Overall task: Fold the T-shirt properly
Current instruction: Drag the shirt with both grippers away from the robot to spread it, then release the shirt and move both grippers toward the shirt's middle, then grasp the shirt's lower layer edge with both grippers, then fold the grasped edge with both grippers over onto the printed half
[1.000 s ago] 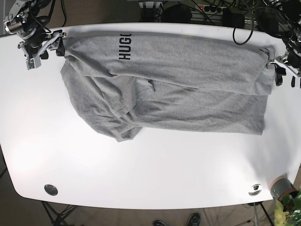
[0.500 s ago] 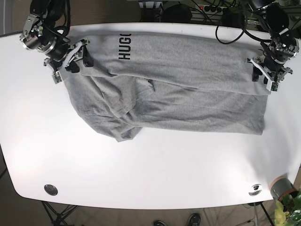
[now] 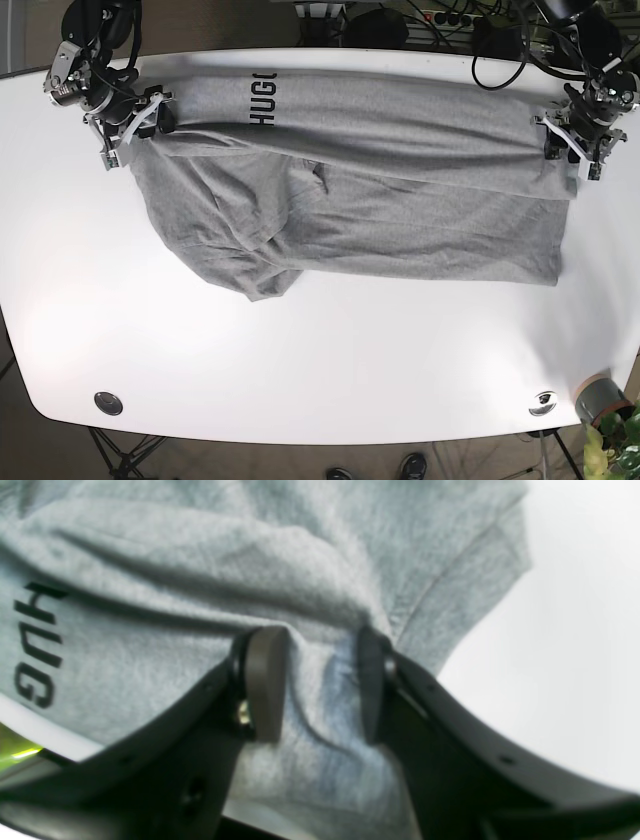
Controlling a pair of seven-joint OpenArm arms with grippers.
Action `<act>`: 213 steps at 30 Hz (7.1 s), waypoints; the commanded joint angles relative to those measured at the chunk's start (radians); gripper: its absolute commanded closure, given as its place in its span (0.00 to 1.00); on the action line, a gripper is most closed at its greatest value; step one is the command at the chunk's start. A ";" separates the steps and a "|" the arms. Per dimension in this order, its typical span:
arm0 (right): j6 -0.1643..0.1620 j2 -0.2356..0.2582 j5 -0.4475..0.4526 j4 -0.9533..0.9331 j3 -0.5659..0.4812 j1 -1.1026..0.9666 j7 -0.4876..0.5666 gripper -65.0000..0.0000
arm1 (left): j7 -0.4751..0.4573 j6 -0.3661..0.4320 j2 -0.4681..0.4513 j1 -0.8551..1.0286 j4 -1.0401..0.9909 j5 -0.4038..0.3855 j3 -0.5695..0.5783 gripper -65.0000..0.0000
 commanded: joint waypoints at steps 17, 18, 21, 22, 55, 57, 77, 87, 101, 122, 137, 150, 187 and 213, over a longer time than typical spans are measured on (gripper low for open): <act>0.029 0.038 -0.036 0.156 -0.023 -0.007 -0.014 0.65 | 0.037 0.002 -0.044 0.062 0.044 -0.011 -0.018 0.62; 0.029 0.038 -0.031 0.168 -0.025 -0.007 -0.019 0.65 | 0.060 0.002 -0.044 0.061 0.063 -0.011 -0.033 0.62; 0.031 0.031 -0.030 0.210 -0.025 -0.010 -0.025 0.65 | 0.113 0.002 -0.020 0.053 0.127 -0.011 -0.101 0.62; 0.031 0.031 -0.030 0.222 -0.025 -0.010 -0.025 0.65 | 0.120 0.002 -0.008 0.044 0.153 -0.011 -0.121 0.61; -0.035 0.107 -0.043 -0.472 -0.227 0.631 0.158 0.29 | 0.123 0.045 0.020 -0.159 0.290 -0.005 0.017 0.37; -0.035 0.107 -0.070 -0.528 -0.249 0.663 0.185 0.29 | 0.123 0.055 0.020 -0.176 0.288 -0.003 0.017 0.37; -0.032 0.012 -0.168 -0.676 -0.301 0.703 0.279 0.30 | 0.115 0.100 0.020 -0.266 0.210 -0.002 0.010 0.37; -0.032 -0.002 -0.160 -0.671 -0.303 0.688 0.248 0.30 | 0.001 0.224 0.018 -0.495 -0.048 0.158 0.042 0.36; -0.034 -0.038 -0.166 -0.671 -0.378 0.674 0.270 0.46 | -0.175 0.282 -0.080 -0.696 -0.505 0.260 0.080 0.36; -0.034 -0.038 -0.157 -0.668 -0.379 0.677 0.294 0.80 | -0.246 0.279 -0.127 -0.788 -0.835 0.265 0.080 0.36; -0.034 -0.038 -0.157 -0.667 -0.379 0.699 0.296 0.97 | -0.316 0.212 -0.123 -0.797 -0.964 0.259 0.145 0.75; -0.034 -0.001 -0.162 -0.516 -0.378 0.726 0.254 0.97 | -0.229 0.065 -0.110 -0.769 -0.712 0.257 0.021 1.00; -0.031 -0.070 -0.155 -0.139 -0.235 0.568 0.069 0.13 | -0.037 0.002 0.031 -0.476 -0.128 0.257 -0.095 1.00; -0.172 -0.081 -0.168 -0.760 -0.451 0.846 0.213 0.29 | -0.037 0.002 0.034 -0.472 -0.129 0.257 -0.095 1.00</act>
